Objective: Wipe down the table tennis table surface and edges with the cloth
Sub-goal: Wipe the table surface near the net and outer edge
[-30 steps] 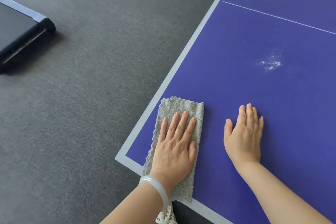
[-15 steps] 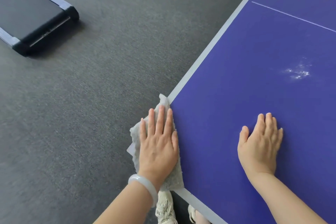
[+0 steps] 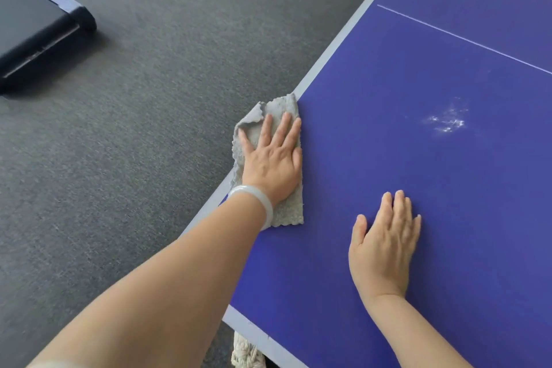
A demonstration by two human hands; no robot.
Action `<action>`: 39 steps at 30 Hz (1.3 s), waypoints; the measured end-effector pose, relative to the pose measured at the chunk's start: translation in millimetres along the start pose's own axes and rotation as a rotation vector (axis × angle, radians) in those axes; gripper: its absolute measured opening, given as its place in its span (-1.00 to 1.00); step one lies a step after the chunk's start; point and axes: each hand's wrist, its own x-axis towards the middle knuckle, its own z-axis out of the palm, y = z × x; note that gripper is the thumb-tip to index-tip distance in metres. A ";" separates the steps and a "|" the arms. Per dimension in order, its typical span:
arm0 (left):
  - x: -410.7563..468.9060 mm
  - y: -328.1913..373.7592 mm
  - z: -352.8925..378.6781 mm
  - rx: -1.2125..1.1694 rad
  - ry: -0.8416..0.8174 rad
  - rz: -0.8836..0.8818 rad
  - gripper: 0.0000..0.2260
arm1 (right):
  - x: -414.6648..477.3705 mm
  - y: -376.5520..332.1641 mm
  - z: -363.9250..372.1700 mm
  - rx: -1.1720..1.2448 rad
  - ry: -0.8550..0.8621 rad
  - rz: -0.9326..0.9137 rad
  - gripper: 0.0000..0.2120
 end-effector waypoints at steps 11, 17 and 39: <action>-97.1 103.1 31.0 -0.059 -0.070 0.249 -0.49 | 0.9 6.2 -12.1 0.384 0.008 0.101 -0.57; -76.6 54.4 -9.0 -0.465 0.041 0.356 -0.57 | -0.6 17.3 -22.8 0.698 0.014 0.095 -0.58; -13.2 -14.7 -18.5 -0.231 -0.011 -0.280 -0.77 | 57.2 -30.4 -7.9 -0.052 -0.312 -0.493 -0.43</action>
